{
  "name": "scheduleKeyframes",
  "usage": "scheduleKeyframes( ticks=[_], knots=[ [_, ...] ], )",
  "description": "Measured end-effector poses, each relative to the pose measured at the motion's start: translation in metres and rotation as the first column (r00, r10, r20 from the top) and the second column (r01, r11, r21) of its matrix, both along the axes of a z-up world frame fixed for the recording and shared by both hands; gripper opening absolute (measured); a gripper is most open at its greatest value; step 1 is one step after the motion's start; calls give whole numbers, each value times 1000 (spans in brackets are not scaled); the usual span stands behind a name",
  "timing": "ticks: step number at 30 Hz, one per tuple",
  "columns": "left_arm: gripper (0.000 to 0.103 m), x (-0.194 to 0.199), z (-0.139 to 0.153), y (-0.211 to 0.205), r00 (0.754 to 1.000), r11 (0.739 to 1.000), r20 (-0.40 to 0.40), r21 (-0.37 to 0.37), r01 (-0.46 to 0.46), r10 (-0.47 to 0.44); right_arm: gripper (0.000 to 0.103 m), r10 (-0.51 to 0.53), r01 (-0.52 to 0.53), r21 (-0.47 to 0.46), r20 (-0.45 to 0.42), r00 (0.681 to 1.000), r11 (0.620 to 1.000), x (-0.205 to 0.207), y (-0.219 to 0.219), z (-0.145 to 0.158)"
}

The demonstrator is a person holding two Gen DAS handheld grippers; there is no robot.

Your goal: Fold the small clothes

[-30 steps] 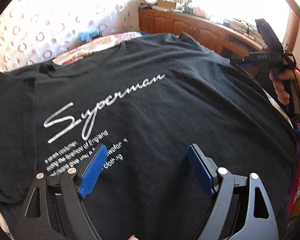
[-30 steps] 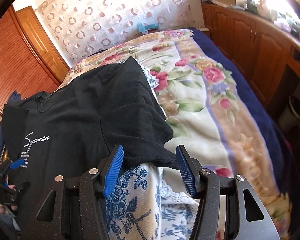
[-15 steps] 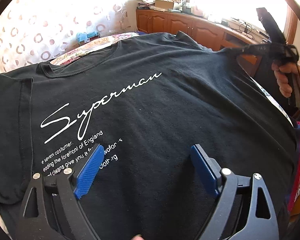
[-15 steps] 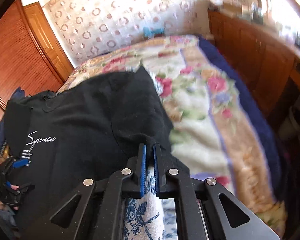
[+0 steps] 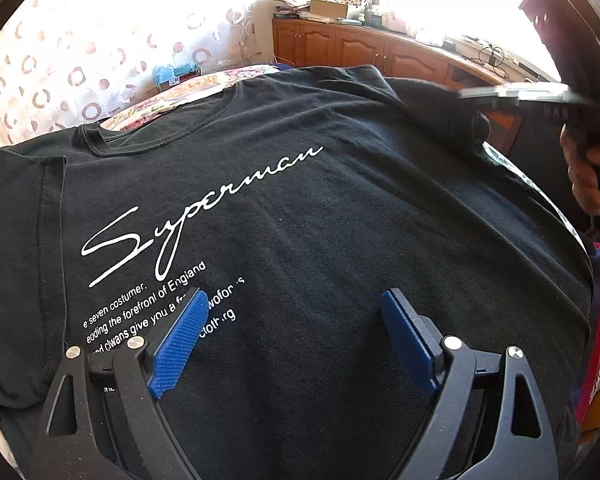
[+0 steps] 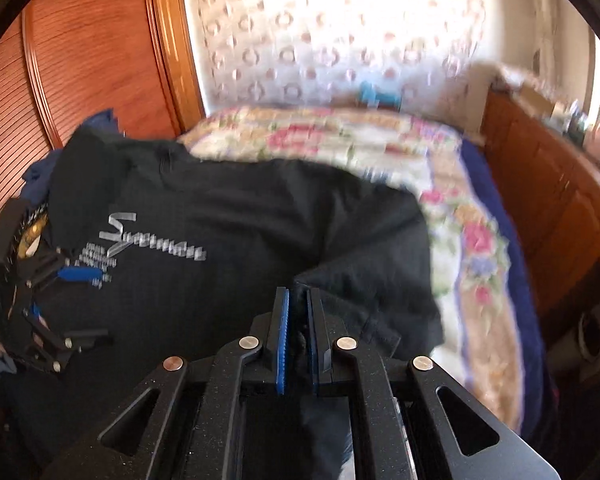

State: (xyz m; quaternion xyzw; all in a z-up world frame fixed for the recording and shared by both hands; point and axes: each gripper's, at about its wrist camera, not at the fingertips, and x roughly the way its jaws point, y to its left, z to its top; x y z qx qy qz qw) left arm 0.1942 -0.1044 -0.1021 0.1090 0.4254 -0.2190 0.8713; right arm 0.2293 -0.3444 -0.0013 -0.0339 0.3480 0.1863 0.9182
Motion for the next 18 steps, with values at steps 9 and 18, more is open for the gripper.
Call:
scheduleKeyframes(
  ticks=[9,18],
  knots=[
    [88,0,0,0,1000,1000,3,3,-1,1,38,-70,64,70,87,994,996,-35,-45,3],
    [88,-24,46,-12,995,1000,104,4,7,-7,54,-192,190,94,12,981,977,-9,-62,-18]
  ],
)
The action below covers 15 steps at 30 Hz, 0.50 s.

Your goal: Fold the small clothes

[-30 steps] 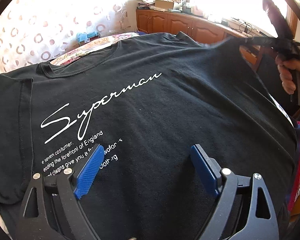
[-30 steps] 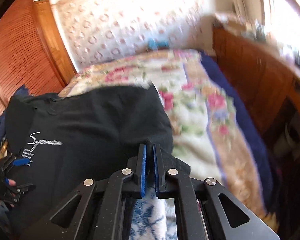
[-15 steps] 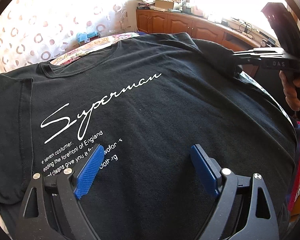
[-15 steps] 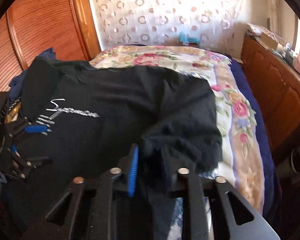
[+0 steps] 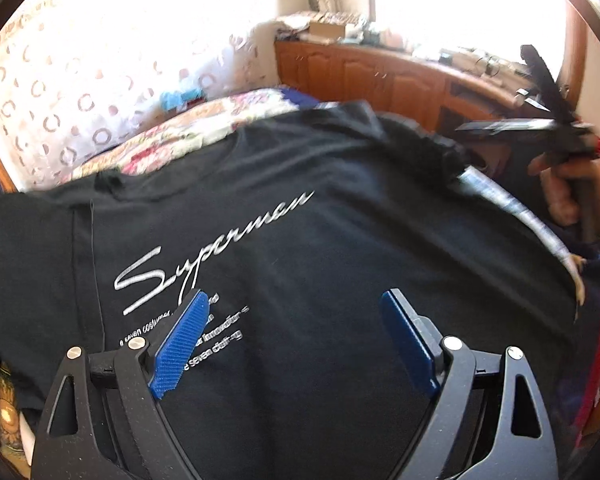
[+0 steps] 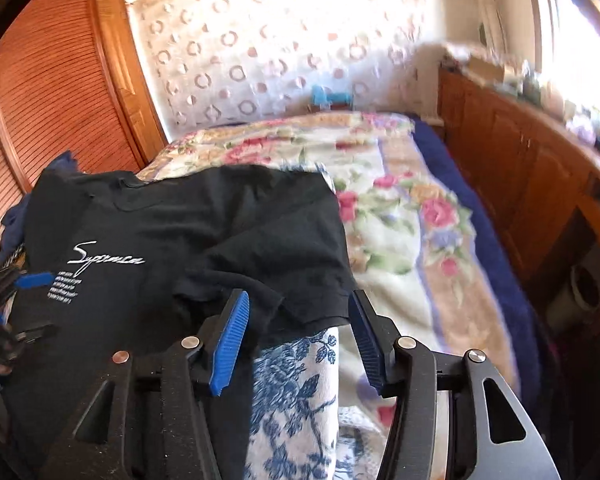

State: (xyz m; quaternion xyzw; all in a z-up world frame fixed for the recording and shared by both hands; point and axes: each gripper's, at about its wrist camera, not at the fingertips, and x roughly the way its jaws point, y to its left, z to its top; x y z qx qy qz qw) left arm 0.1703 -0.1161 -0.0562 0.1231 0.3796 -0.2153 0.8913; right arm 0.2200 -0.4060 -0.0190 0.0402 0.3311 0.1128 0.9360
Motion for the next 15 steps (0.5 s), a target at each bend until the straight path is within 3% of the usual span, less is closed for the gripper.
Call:
scheduleKeyframes(
  ticks=[4,10,11,12,13,15],
  knots=[
    [88,-16,20,-8,999,998,24,-49,39,-38,54,-46,51,59,-77,996,997,29,-5,-25],
    [88,-31,30,-14,996,993,39,-87,78,-75,54,-69,93,128,-181,981,987,68,-13,-36],
    [88,-31,30,-15,996,993,40,-86,79,-75,51,-64,92,144,-186,980,985,72,-14,-35],
    [88,-31,29,-14,997,994,36,-78,76,-73,38,-58,86,149,-188,981,985,76,-14,-30],
    [88,-30,27,-13,997,995,30,-66,69,-67,35,-34,63,160,-178,983,985,77,-13,-28],
    [88,-27,23,-9,998,997,19,-60,53,-52,19,-43,59,107,-150,988,993,75,-10,-23]
  ],
)
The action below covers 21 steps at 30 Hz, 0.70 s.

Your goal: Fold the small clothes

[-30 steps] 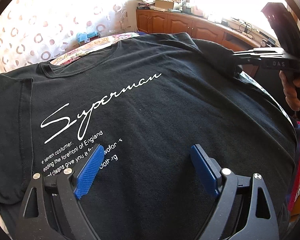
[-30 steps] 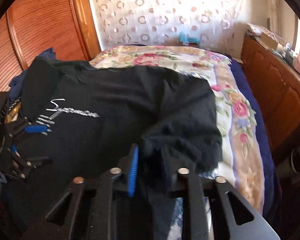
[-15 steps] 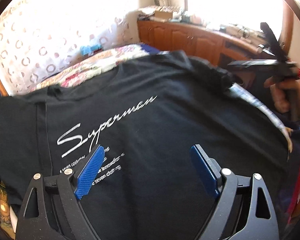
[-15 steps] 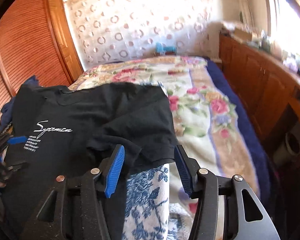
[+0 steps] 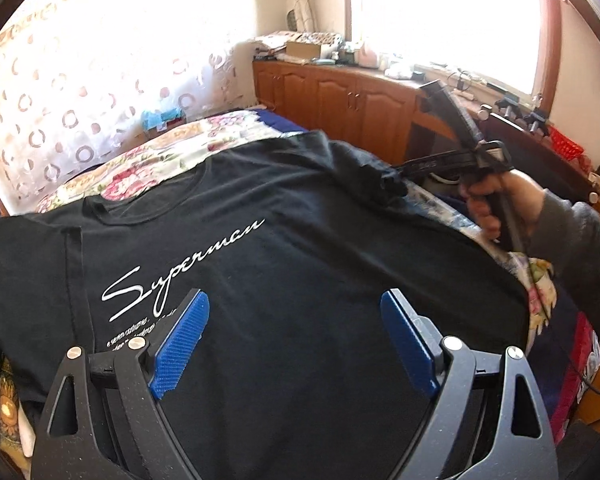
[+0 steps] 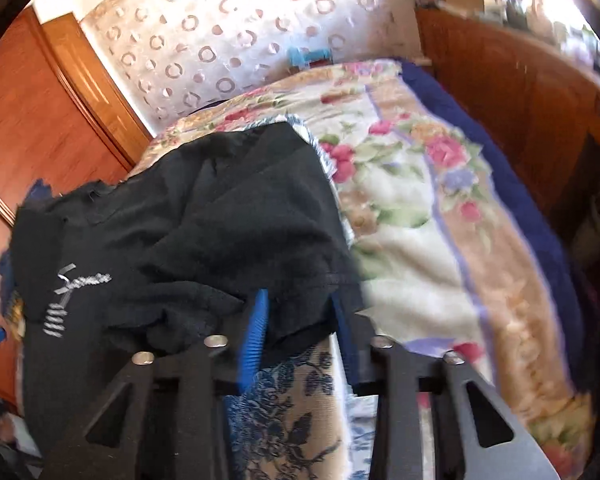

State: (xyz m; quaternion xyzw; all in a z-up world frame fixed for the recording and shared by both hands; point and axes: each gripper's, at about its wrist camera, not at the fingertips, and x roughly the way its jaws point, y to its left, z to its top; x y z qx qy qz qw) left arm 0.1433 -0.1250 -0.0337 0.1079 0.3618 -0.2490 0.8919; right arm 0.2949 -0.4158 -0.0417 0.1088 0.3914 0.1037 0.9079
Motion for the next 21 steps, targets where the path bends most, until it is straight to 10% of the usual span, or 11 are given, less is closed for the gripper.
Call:
scheduleKeyframes(
  ticks=[11,21],
  knots=[
    [88,4,-18,26,997,998,-33,-10,-63,63,4,-8,34,-136,193,981,990,-20,6,45],
    [88,4,-20,53,993,993,-38,-42,-114,112,8,279,-254,-120,287,917,960,-40,112,90]
  ],
)
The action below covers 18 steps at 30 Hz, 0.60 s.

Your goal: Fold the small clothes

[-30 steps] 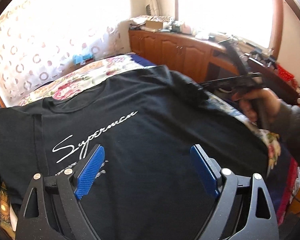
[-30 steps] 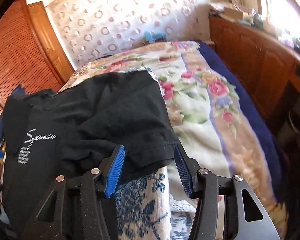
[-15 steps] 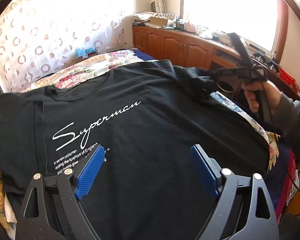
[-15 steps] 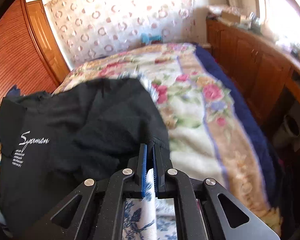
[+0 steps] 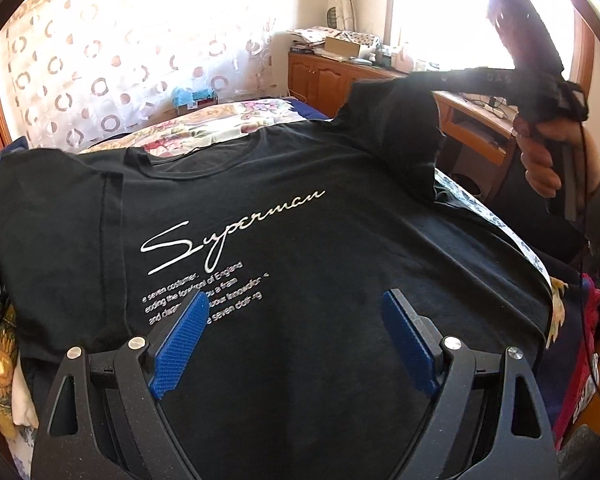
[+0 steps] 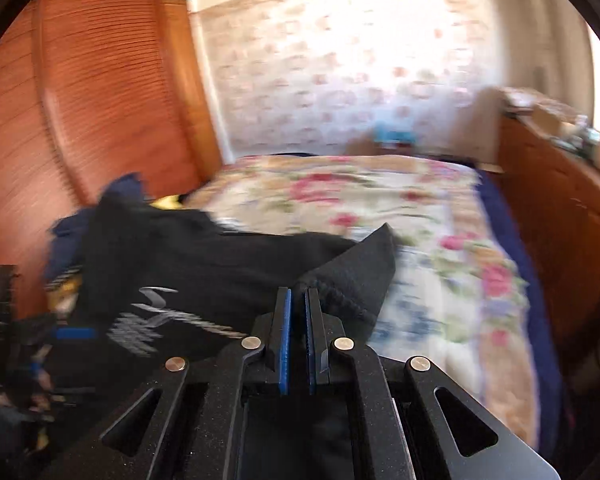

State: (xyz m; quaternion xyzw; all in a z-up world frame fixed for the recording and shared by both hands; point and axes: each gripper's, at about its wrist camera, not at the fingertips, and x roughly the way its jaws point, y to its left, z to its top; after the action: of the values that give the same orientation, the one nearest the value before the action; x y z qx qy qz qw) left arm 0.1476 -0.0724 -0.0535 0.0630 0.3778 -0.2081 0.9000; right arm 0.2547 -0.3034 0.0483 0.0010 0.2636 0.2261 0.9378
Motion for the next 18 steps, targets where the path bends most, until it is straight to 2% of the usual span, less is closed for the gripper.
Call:
scheduleKeyframes(
  ticks=[2,3,7,11,18],
  knots=[
    [88,-1,-1,2,1000,1000,-1,2,-3,3,36,25,-25,-21,3,1000,999,-1,20,-1],
    [88,-2,-1,4,1000,1000,-1,3,-3,3,43,39,-39,-23,4,999,999,-2,26,-3],
    [88,-4,-3,9,1000,1000,6,2,-7,7,43,24,-25,-27,-20,1000,999,5,19,-20],
    [88,-1,-5,12,1000,1000,0,-12,-17,17,43,-41,35,-79,-79,996,996,24,7,-40],
    [88,2,-9,12,1000,999,-9,-31,-28,28,43,-66,47,-125,-153,986,991,37,22,-55]
  ],
)
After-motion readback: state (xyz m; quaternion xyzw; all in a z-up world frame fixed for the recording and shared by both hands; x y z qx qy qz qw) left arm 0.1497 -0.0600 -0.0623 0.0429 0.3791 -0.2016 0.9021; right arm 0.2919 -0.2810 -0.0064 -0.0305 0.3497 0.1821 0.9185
